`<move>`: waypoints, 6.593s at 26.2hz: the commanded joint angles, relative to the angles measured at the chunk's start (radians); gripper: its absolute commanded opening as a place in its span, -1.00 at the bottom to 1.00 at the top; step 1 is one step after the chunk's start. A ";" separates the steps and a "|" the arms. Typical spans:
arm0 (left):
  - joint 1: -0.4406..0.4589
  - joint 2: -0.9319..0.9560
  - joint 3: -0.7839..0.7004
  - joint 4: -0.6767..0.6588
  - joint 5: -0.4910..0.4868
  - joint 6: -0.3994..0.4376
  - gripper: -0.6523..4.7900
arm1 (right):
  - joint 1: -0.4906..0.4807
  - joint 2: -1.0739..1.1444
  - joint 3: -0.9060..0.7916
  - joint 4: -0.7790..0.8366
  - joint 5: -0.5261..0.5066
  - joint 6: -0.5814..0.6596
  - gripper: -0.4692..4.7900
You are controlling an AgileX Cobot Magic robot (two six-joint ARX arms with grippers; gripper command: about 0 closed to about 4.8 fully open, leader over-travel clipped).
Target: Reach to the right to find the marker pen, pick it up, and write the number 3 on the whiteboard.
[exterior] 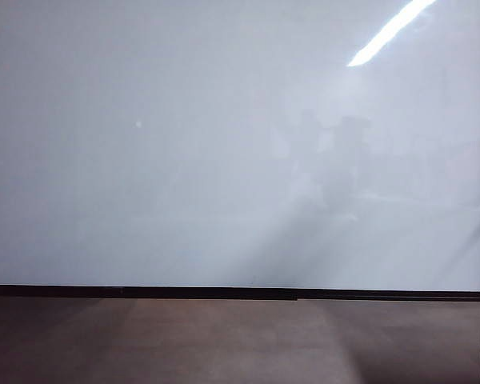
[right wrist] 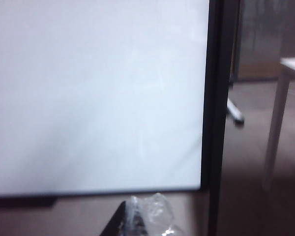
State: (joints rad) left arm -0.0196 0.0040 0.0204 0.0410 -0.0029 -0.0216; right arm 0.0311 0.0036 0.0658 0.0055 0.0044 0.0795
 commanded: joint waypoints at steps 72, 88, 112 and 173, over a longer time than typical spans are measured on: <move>-0.583 1.000 0.941 0.043 0.151 0.025 -0.78 | -0.478 1.460 0.572 0.917 -0.354 -0.021 -0.83; -0.583 1.002 0.941 -0.026 0.146 0.022 -0.78 | -0.422 1.840 0.600 1.266 -0.403 -0.001 0.02; -0.583 1.002 0.938 -0.055 0.164 0.033 -0.78 | -0.422 2.067 0.883 1.202 -0.451 -0.008 0.22; -0.583 1.002 0.938 -0.071 0.164 0.033 -0.78 | -0.420 2.101 0.924 1.172 -0.478 -0.009 -0.07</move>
State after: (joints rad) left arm -0.6010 1.0084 0.9565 -0.0387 0.1555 0.0071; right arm -0.3904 2.1101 0.9867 1.1580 -0.4686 0.0704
